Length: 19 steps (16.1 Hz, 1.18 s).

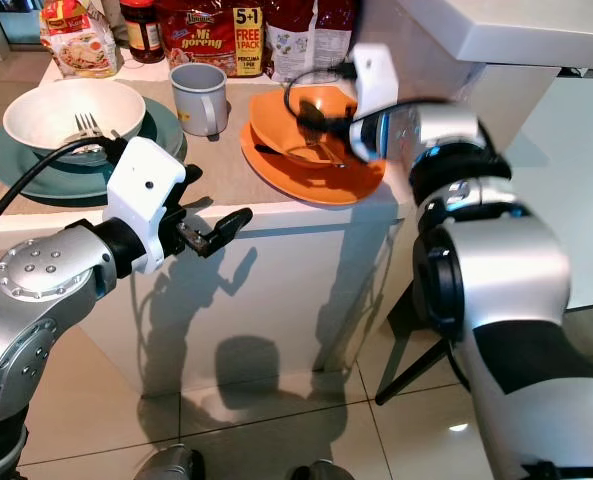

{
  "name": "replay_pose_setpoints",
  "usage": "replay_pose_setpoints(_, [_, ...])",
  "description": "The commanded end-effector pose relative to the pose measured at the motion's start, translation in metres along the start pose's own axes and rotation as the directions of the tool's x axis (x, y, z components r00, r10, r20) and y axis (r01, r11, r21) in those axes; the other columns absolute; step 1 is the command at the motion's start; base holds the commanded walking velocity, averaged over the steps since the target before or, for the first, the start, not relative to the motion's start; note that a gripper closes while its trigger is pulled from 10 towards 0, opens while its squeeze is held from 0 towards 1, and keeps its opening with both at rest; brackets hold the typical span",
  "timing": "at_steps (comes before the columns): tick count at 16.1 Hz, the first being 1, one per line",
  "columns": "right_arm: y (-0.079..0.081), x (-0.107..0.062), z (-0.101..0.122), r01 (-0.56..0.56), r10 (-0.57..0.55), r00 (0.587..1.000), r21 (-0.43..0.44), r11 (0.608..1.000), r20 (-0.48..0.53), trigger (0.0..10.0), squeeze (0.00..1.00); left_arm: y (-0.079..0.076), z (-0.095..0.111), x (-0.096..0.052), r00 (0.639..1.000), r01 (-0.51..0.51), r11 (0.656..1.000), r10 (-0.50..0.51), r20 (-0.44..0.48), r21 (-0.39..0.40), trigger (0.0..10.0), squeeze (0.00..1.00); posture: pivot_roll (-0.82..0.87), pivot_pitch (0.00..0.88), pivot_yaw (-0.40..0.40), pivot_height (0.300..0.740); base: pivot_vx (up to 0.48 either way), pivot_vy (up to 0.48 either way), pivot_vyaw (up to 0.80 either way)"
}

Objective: Setting the table

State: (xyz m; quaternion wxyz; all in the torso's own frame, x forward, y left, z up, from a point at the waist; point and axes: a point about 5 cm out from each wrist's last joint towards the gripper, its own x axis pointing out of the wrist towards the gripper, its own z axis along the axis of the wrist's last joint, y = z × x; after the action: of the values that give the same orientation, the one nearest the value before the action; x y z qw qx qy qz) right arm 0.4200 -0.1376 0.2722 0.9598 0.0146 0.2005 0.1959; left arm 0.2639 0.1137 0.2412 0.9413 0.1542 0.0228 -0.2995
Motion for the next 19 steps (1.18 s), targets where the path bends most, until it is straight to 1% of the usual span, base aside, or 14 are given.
replay_pose_setpoints(1, [-0.002,-0.008,0.018,-0.005,0.007,0.998,-0.027,1.0,0.055,0.0,0.0,-0.001,0.003,0.0,1.0,0.0,1.0,0.0,0.01,0.003,10.0,0.0,0.04,0.055,-0.075,0.74,0.0,0.0,0.0])
replay_pose_setpoints(2, [-0.001,-0.01,0.023,-0.014,0.017,0.997,-0.034,0.999,0.07,0.0,0.0,-0.001,0.004,0.001,1.0,-0.001,1.0,0.001,0.015,0.0,10.0,0.0,0.04,0.057,-0.076,0.74,0.0,0.0,0.0])
replay_pose_setpoints(7, [0.001,-0.013,0.034,-0.024,0.028,0.991,-0.032,0.999,0.132,0.0,0.0,0.005,0.007,0.0,0.998,-0.045,0.999,0.046,0.035,-0.011,10.0,0.0,0.05,0.055,-0.076,0.74,0.0,0.0,0.0])
replay_pose_setpoints(9, [0.007,-0.015,0.046,-0.066,0.076,0.966,-0.05,0.997,0.248,0.0,0.0,0.013,0.011,0.002,0.988,-0.131,0.991,0.133,0.073,-0.032,10.0,0.0,0.05,0.054,-0.083,0.74,0.0,0.0,0.0])
replay_pose_setpoints(10, [0.008,-0.015,0.046,-0.077,0.09,0.961,-0.059,0.995,0.26,0.0,0.0,0.014,0.011,0.003,0.984,-0.157,0.987,0.159,0.078,-0.034,10.0,0.0,0.05,0.054,-0.086,0.74,0.0,0.0,0.0])
replay_pose_setpoints(11, [0.009,-0.015,0.047,-0.091,0.111,0.944,-0.078,0.993,0.31,0.0,0.0,0.016,0.01,0.004,0.977,-0.196,0.98,0.198,0.085,-0.029,10.0,0.0,0.05,0.053,-0.095,0.74,0.0,0.0,0.0])
replay_pose_setpoints(12, [0.01,-0.015,0.045,-0.102,0.141,0.914,-0.121,0.987,0.382,0.0,0.0,0.017,0.009,0.004,0.963,-0.244,0.969,0.246,0.11,-0.03,10.0,0.0,0.06,0.054,-0.101,0.74,0.0,0.0,0.0])
replay_pose_setpoints(13, [0.013,-0.017,0.038,-0.118,0.19,0.85,-0.175,0.978,0.49,0.0,0.0,0.017,0.01,0.003,0.939,-0.297,0.952,0.305,0.156,-0.077,10.0,0.0,0.06,0.056,-0.098,0.74,0.0,0.0,0.0])
replay_pose_setpoints(14, [0.016,-0.028,0.021,-0.183,0.257,0.781,-0.183,0.966,0.57,0.0,0.0,0.017,0.012,-0.001,0.922,-0.328,0.944,0.324,0.21,-0.018,10.0,0.0,0.05,0.061,-0.075,0.74,0.0,0.0,0.0])
replay_pose_setpoints(15, [0.018,-0.034,0.017,-0.204,0.276,0.757,-0.186,0.961,0.592,0.0,0.0,0.016,0.012,-0.003,0.918,-0.337,0.941,0.326,0.225,0.015,10.0,0.0,0.04,0.061,-0.071,0.74,0.0,0.0,0.0])
replay_pose_setpoints(16, [0.022,-0.049,0.011,-0.232,0.281,0.687,-0.165,0.959,0.67,3.5,0.0,0.015,0.01,-0.006,0.916,-0.341,0.94,0.324,0.237,0.032,10.0,0.0,0.04,0.06,-0.06,0.74,0.0,0.0,0.0])
replay_pose_setpoints(17, [0.03,-0.065,0.002,-0.253,0.298,0.618,-0.175,0.951,0.728,10.0,0.0,0.014,0.007,-0.011,0.906,-0.348,0.937,0.34,0.252,-0.014,10.0,0.0,0.03,0.06,-0.051,0.74,0.0,0.0,0.0])
replay_pose_setpoints(18, [0.039,-0.08,-0.012,-0.257,0.335,0.568,-0.225,0.94,0.752,10.0,0.0,0.013,0.003,-0.015,0.899,-0.35,0.936,0.346,0.269,-0.032,10.0,0.0,0.02,0.063,-0.051,0.74,0.0,0.0,0.0])
replay_pose_setpoints(19, [0.046,-0.09,-0.024,-0.281,0.373,0.552,-0.255,0.925,0.746,10.0,0.0,0.012,-0.001,-0.018,0.906,-0.336,0.942,0.33,0.264,-0.024,10.0,0.0,0.01,0.068,-0.048,0.74,0.0,0.0,0.0])
